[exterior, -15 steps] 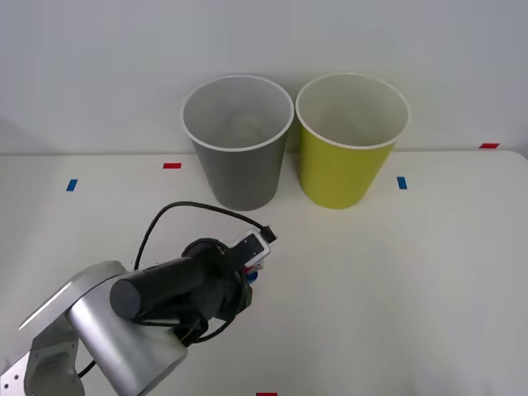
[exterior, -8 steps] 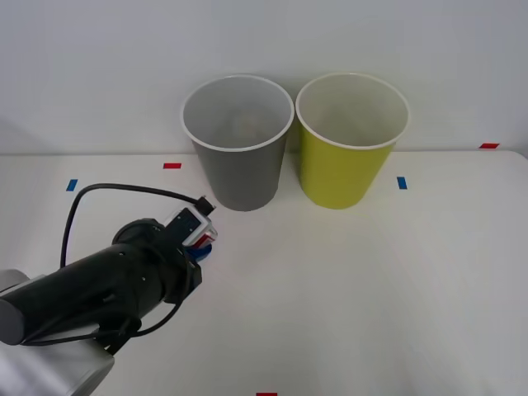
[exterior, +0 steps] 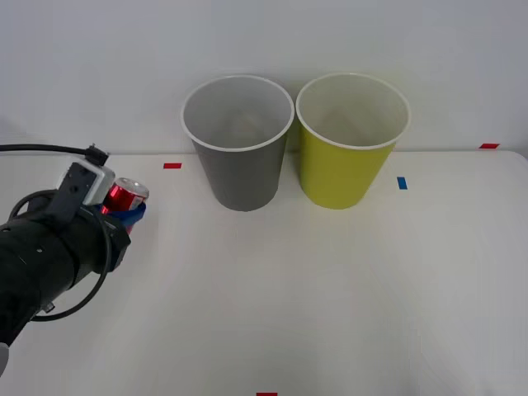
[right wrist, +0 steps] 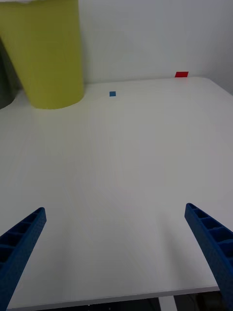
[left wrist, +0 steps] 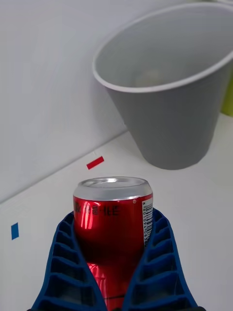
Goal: Put cans in the gray bin and PET bottles in the light green bin.
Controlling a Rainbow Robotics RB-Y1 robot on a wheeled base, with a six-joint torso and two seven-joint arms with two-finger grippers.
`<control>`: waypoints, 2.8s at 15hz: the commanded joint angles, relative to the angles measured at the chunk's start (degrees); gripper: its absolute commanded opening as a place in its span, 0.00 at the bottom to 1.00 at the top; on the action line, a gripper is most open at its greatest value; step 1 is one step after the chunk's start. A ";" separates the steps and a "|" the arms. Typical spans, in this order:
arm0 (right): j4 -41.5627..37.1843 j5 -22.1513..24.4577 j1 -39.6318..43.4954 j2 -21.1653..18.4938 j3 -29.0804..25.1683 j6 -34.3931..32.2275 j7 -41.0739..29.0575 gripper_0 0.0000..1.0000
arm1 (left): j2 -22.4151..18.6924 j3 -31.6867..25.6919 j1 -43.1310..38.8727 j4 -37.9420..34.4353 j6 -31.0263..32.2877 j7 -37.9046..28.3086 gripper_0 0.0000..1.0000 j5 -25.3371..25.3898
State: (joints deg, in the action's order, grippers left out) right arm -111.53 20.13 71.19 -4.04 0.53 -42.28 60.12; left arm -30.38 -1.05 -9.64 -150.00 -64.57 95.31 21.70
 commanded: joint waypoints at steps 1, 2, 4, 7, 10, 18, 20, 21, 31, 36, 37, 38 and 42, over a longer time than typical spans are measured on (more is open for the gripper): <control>0.00 0.00 0.00 0.00 0.00 0.00 0.00 1.00 | 1.82 -7.92 2.35 0.00 1.29 -0.04 0.00 7.92; 0.00 0.00 0.00 0.00 0.00 0.00 0.00 1.00 | 2.52 -10.20 3.58 0.00 1.03 0.14 0.00 10.82; 0.00 0.00 0.00 0.00 0.00 0.00 0.00 1.00 | 2.70 -13.10 6.39 0.00 -1.79 0.31 0.00 14.78; 0.00 0.00 0.00 0.00 0.00 0.00 0.00 1.00 | 2.87 -16.00 12.98 0.00 -7.76 -0.04 0.00 19.79; 0.00 0.00 0.00 0.00 0.00 0.00 0.00 1.00 | 4.28 -16.00 19.05 0.00 -8.90 -0.48 0.00 21.10; 0.00 0.00 0.00 0.00 0.00 0.00 0.00 1.00 | 9.82 -14.86 32.93 6.82 -8.73 -0.39 0.00 23.83; 0.00 0.00 0.00 0.00 0.00 0.00 0.00 1.00 | 11.22 -13.28 34.34 10.51 -6.80 0.05 0.00 23.04; 0.00 0.00 0.00 0.00 0.00 0.00 0.00 1.00 | 11.75 -12.40 35.04 12.97 -5.13 0.14 0.00 22.95; 0.00 0.00 0.00 0.00 0.00 0.00 0.00 1.00 | 12.28 -1.24 42.07 31.26 14.47 1.63 0.00 18.73; 0.00 0.00 0.00 0.00 0.00 0.00 0.00 1.00 | 12.19 3.77 43.48 39.78 24.49 2.16 0.00 18.20; 0.00 0.00 0.00 0.00 0.00 0.00 0.00 1.00 | 12.28 4.47 43.74 40.84 25.20 2.16 0.00 18.12; 0.00 0.00 0.00 0.00 0.00 0.00 0.00 1.00 | 12.28 5.09 44.18 42.24 26.43 2.16 0.00 17.94; 0.00 0.00 0.00 0.00 0.00 0.00 0.00 1.00 | 12.28 6.23 44.89 45.23 29.50 2.16 0.00 17.85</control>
State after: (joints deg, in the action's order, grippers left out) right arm -111.53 20.13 71.19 -4.04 0.53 -42.28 60.12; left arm -18.17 5.11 35.22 -104.85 -35.09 97.53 39.53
